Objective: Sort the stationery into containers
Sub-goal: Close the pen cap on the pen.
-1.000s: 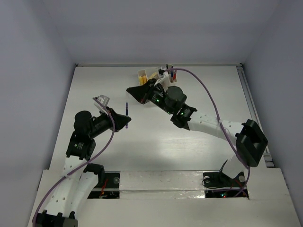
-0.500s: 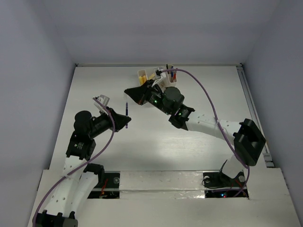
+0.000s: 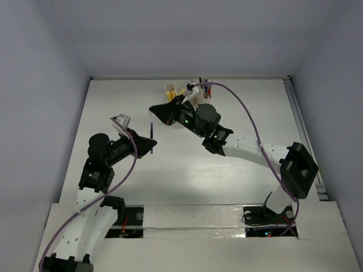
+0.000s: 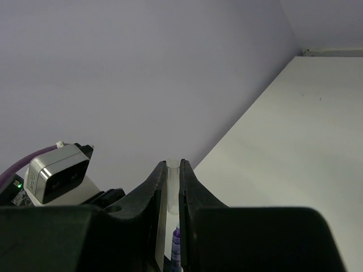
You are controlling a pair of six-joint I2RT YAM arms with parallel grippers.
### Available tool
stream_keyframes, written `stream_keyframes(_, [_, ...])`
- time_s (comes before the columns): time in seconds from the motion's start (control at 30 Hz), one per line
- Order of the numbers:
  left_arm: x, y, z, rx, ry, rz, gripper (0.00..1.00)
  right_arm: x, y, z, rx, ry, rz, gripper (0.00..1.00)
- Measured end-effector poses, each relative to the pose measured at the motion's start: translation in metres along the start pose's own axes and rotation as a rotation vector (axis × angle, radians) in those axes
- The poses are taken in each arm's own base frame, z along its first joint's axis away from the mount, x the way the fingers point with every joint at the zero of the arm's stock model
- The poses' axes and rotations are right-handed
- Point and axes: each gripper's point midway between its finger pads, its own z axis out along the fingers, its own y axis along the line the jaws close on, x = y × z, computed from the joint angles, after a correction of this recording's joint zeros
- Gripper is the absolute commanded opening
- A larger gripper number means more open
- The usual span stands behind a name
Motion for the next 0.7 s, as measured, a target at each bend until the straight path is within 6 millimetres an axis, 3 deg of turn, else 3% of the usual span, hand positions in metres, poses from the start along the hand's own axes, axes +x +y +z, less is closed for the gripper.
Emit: stream_keyframes(0.7, [-0.0033, 0.0015, -0.0012, -0.016, -0.019, 0.007, 0.00, 0.0025, -0.0027, 0.0007, 0.005, 0.004, -0.007, 0.00])
